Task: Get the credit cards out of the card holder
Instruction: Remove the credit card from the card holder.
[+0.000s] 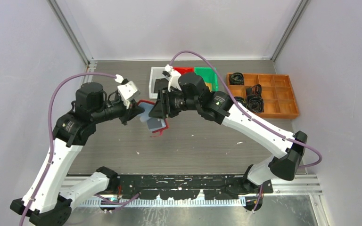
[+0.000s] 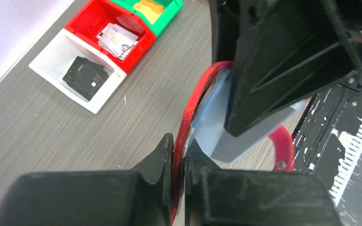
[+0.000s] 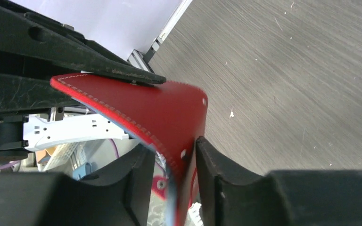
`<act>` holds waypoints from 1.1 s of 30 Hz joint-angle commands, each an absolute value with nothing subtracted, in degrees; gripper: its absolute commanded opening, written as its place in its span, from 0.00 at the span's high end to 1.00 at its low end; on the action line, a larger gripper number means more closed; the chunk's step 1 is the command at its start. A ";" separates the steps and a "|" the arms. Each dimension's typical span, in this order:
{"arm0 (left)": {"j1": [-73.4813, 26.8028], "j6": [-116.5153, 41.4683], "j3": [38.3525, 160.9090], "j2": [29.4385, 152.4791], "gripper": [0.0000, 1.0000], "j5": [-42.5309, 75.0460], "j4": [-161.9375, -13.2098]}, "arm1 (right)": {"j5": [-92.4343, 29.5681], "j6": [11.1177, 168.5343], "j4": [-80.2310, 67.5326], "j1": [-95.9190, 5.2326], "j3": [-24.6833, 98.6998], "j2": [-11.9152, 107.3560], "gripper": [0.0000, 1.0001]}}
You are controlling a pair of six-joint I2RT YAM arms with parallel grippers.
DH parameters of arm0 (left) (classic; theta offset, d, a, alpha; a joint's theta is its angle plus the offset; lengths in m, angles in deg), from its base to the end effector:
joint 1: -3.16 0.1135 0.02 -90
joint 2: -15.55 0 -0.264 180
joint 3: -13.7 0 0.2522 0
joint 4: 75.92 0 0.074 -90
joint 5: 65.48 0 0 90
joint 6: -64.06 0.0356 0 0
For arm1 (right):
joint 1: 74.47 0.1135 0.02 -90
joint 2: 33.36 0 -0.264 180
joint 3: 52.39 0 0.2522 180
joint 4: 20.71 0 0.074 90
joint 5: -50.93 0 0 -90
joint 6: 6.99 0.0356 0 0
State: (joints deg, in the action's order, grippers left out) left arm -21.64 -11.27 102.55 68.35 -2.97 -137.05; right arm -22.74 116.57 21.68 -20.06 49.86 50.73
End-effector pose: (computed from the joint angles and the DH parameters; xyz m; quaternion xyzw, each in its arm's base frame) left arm 0.1383 -0.0820 0.4274 0.3968 0.7284 -0.2457 0.5016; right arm 0.1845 0.2751 0.4103 -0.2263 0.8036 0.4591 0.3039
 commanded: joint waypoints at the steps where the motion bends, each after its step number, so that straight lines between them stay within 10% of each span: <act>1: -21.80 -10.15 104.19 67.69 0.99 -0.93 -135.53 | -18.54 117.84 15.85 -19.97 49.08 46.39 0.48; 7: -21.80 -10.82 109.88 69.70 1.00 -7.21 -142.95 | -8.29 118.05 9.88 -22.80 39.04 39.69 0.38; 24: -21.75 -15.31 123.60 78.20 1.00 -27.03 -159.06 | -8.86 109.38 13.87 -23.80 31.64 27.70 0.77; 29: -21.71 -15.37 123.34 78.17 0.49 -25.75 -158.14 | -8.58 108.74 14.97 -23.84 31.26 27.06 0.90; 33: -21.71 -20.72 120.04 76.30 0.38 -24.55 -153.68 | -9.74 107.78 18.56 -23.83 33.20 27.91 0.95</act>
State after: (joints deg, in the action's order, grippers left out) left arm -21.70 -16.16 121.41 78.47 -23.42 -157.38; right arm -9.32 109.75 17.24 -23.82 30.74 28.40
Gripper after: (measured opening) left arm 0.592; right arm 0.218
